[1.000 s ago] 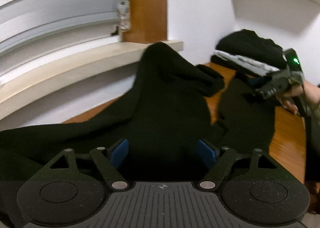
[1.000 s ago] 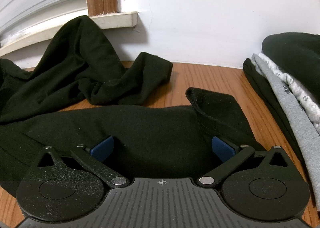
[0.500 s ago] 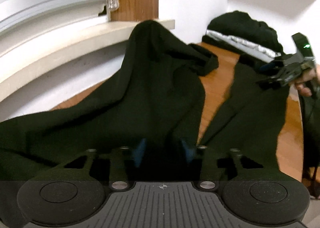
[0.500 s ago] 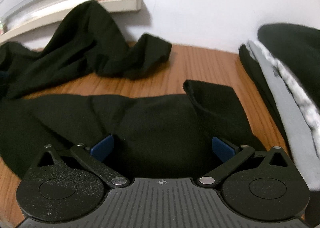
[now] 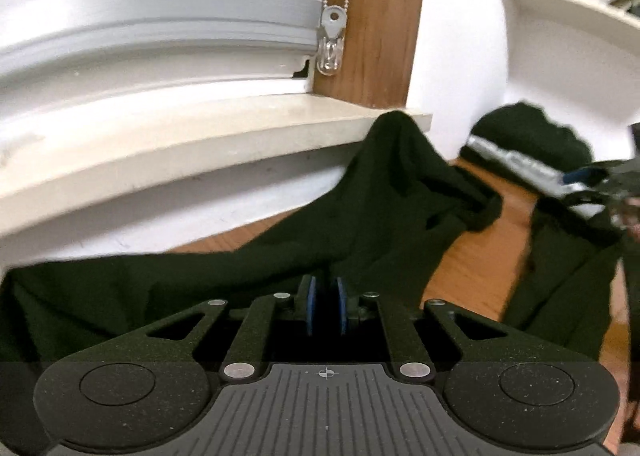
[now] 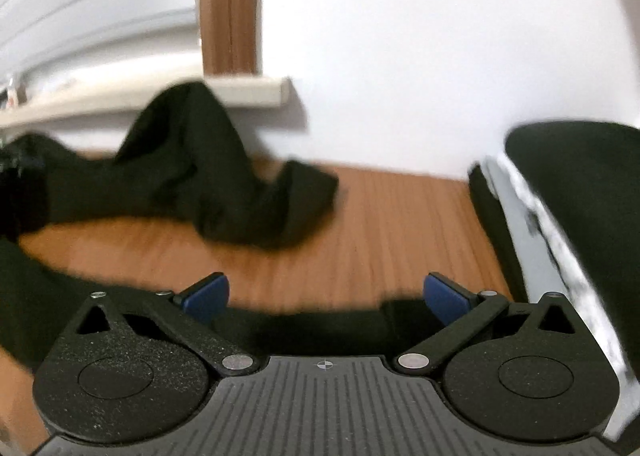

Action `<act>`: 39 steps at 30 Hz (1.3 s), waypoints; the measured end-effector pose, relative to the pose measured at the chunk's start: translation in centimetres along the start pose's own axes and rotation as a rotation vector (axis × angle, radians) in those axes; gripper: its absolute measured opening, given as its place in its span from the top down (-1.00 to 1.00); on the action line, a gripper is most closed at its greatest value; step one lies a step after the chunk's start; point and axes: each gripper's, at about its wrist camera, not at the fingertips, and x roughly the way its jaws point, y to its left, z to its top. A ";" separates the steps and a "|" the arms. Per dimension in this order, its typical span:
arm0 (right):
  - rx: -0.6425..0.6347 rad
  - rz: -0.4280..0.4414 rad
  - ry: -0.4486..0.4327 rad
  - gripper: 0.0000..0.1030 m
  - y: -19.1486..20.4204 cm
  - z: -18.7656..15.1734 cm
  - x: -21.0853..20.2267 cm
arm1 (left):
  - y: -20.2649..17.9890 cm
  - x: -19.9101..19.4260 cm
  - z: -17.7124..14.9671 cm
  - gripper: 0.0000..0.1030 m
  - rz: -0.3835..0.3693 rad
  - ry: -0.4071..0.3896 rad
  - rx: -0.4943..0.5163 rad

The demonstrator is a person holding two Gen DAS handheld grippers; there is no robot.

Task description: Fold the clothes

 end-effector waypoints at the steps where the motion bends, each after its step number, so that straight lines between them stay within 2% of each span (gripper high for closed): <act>1: 0.025 0.009 -0.012 -0.98 -0.1 0.7 0.9 | 0.4 0.2 -0.2 0.76 -0.023 -0.001 -0.022; 4: 0.099 0.024 0.004 -0.75 -0.4 2.1 4.6 | 1.4 0.9 -0.8 0.76 -0.075 -0.006 -0.081; 6: 0.143 0.023 0.033 -0.44 -0.5 2.8 7.3 | 1.7 1.1 -0.9 0.76 -0.095 -0.009 -0.106; 9: 0.202 0.024 0.057 -0.44 -0.5 3.6 10.1 | 1.6 0.8 -1.0 0.76 -0.111 -0.024 -0.111; 14: 0.275 0.069 0.073 -0.49 -0.1 3.9 11.9 | 1.3 0.6 -1.0 0.76 -0.120 -0.037 -0.109; 17: 0.228 0.053 0.095 -0.49 1.0 4.1 12.3 | 1.1 0.7 -1.0 0.76 -0.116 -0.036 -0.102; 19: 0.174 0.040 0.125 -0.37 1.8 4.5 12.5 | 1.1 0.7 -1.0 0.76 -0.114 -0.035 -0.098; 20: 0.147 0.033 0.141 -0.08 2.2 4.7 12.6 | 1.1 0.7 -1.1 0.76 -0.114 -0.035 -0.099; 21: 0.115 0.011 0.142 0.31 2.5 5.1 12.4 | 1.1 0.7 -1.1 0.76 -0.113 -0.035 -0.099; 22: 0.083 -0.014 0.140 0.55 2.8 5.6 12.1 | 1.1 0.7 -1.1 0.76 -0.113 -0.035 -0.099; 23: 0.059 -0.037 0.127 0.75 2.9 6.0 11.6 | 1.0 0.7 -1.1 0.76 -0.113 -0.035 -0.098; 24: 0.048 -0.058 0.093 0.77 2.8 6.6 10.6 | 1.0 0.7 -1.1 0.76 -0.115 -0.036 -0.095; 26: 0.031 -0.098 0.015 0.79 2.5 7.8 8.6 | 0.9 0.6 -1.1 0.76 -0.119 -0.038 -0.090; 28: 0.039 -0.164 -0.102 0.80 1.6 9.4 5.5 | 0.9 0.5 -1.1 0.76 -0.126 -0.041 -0.088; 29: 0.062 -0.214 -0.175 0.80 0.8 10.0 3.8 | 0.9 0.5 -1.1 0.76 -0.130 -0.043 -0.085; 31: 0.118 -0.316 -0.226 0.74 -0.9 10.5 2.1 | 0.8 0.5 -1.1 0.76 -0.139 -0.043 -0.080; 32: 0.146 -0.367 -0.246 0.58 -1.7 10.6 1.4 | 0.8 0.5 -1.1 0.76 -0.143 -0.043 -0.077; 33: 0.153 -0.402 -0.228 0.38 -2.4 10.4 1.3 | 0.7 0.4 -1.1 0.76 -0.147 -0.043 -0.074; 34: 0.156 -0.421 -0.208 0.24 -2.9 9.9 1.5 | 0.6 0.4 -1.1 0.67 -0.148 -0.044 -0.070; 35: 0.160 -0.437 -0.188 -0.11 -3.3 9.4 1.7 | 0.6 0.4 -1.1 0.60 -0.148 -0.044 -0.067; 36: 0.162 -0.432 -0.176 -0.31 -3.7 8.7 1.9 | 0.5 0.3 -1.1 0.50 -0.146 -0.045 -0.065; 39: 0.155 -0.374 -0.124 -0.44 -3.9 6.6 2.7 | 0.5 0.3 -1.1 0.48 -0.140 -0.042 -0.061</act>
